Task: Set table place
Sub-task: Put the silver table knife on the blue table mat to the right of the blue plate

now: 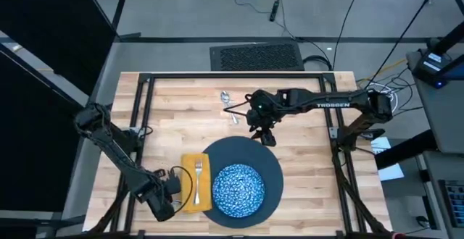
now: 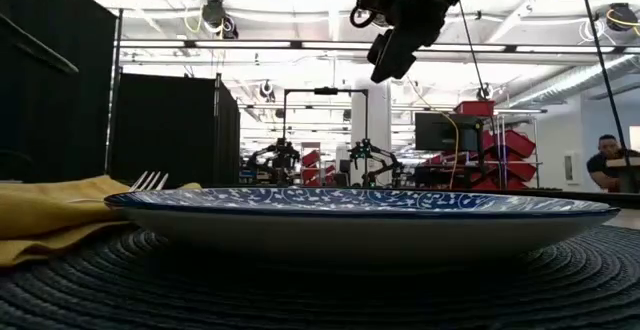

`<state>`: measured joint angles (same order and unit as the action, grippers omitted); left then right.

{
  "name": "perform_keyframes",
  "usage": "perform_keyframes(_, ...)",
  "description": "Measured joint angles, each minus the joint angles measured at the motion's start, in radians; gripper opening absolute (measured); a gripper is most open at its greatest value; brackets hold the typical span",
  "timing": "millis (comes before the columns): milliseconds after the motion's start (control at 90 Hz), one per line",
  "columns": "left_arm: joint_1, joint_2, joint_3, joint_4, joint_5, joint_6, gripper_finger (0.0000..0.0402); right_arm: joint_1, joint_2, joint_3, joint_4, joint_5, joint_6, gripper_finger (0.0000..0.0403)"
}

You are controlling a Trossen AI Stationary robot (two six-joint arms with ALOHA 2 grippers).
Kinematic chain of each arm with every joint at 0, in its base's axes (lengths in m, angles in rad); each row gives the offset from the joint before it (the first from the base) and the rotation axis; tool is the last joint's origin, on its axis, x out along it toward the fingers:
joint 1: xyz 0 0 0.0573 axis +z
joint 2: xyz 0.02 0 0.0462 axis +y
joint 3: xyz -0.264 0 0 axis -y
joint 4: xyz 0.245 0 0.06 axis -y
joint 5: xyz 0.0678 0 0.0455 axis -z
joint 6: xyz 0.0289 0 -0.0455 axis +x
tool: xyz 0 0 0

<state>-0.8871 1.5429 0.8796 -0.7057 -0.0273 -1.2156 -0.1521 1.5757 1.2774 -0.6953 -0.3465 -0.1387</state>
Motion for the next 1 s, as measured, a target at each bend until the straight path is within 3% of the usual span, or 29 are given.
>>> perform_keyframes(300,-0.006,0.008,-0.005,0.040,0.018,0.000,0.0060,0.000,0.000,0.000,0.017,0.001,0.005,0.0142)
perform_keyframes(667,-0.006,0.111,-0.002,0.043,0.053,-0.003,0.0060,0.000,0.000,0.000,0.031,0.002,-0.004,0.0142)
perform_keyframes(1000,0.010,0.124,-0.004,-0.297,0.045,-0.274,0.0007,0.000,0.000,0.000,0.043,0.004,-0.008,0.0141)
